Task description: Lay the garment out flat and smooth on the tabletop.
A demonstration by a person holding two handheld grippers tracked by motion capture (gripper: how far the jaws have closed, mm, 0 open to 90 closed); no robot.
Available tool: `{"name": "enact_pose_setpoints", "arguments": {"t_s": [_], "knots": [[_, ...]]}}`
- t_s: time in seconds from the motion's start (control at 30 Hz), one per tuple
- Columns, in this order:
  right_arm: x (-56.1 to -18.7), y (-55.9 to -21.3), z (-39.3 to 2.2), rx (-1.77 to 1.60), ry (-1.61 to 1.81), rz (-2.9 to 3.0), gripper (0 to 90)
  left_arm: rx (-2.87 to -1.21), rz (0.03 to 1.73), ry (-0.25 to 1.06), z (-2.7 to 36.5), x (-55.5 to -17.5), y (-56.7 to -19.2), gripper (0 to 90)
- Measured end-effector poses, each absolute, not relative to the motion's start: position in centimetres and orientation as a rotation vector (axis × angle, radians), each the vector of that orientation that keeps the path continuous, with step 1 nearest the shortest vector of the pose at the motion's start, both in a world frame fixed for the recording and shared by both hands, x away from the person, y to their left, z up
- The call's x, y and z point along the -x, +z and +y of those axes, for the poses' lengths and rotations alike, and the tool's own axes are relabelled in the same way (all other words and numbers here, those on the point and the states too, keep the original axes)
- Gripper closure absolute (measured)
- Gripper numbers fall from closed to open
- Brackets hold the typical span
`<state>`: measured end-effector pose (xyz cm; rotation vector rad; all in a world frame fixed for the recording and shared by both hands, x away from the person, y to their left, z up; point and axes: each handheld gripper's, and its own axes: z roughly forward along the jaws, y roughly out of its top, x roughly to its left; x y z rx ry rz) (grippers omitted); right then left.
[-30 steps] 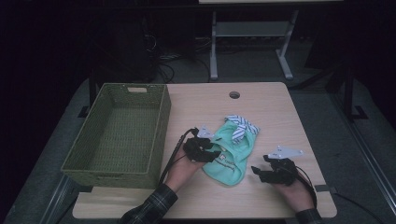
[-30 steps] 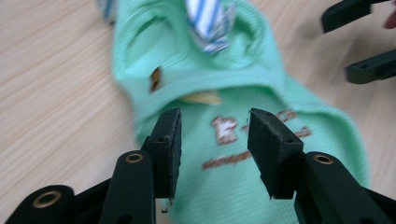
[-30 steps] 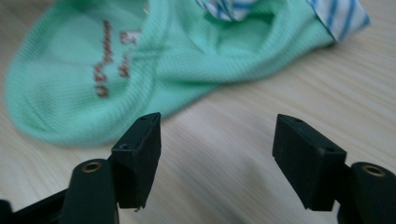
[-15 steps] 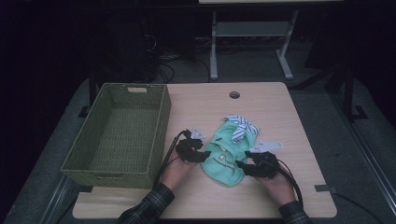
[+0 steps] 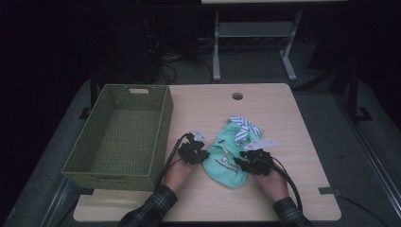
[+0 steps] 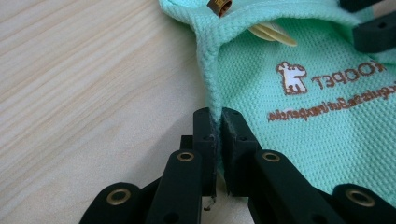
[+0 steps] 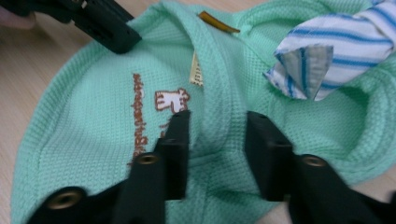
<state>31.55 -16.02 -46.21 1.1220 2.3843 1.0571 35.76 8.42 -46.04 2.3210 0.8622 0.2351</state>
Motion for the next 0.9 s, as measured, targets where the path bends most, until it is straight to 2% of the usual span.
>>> {"name": "enact_pose_setpoints", "arguments": {"t_s": [0.1,0.17,0.47,0.57,0.9], "knots": [[-31.6,-46.2,-16.2,-1.131,1.052,2.386,81.2,-2.321,0.864,0.239,8.4,-35.7,-46.0,84.5],[-31.5,-46.0,-16.4,-1.135,1.046,2.385,87.1,-2.323,0.864,0.243,8.4,-35.7,-46.0,84.5],[-30.6,-44.7,-18.4,-1.177,1.078,2.349,89.4,-2.327,0.867,0.26,8.5,-35.7,-46.0,82.8],[-30.1,-44.5,-19.0,-1.185,1.072,2.359,89.6,-2.328,0.874,0.265,8.5,-35.6,-46.0,79.7],[-29.4,-46.0,-19.5,-1.172,1.024,2.439,87.1,-2.268,0.868,0.209,8.4,-34.7,-44.3,56.3]]}}
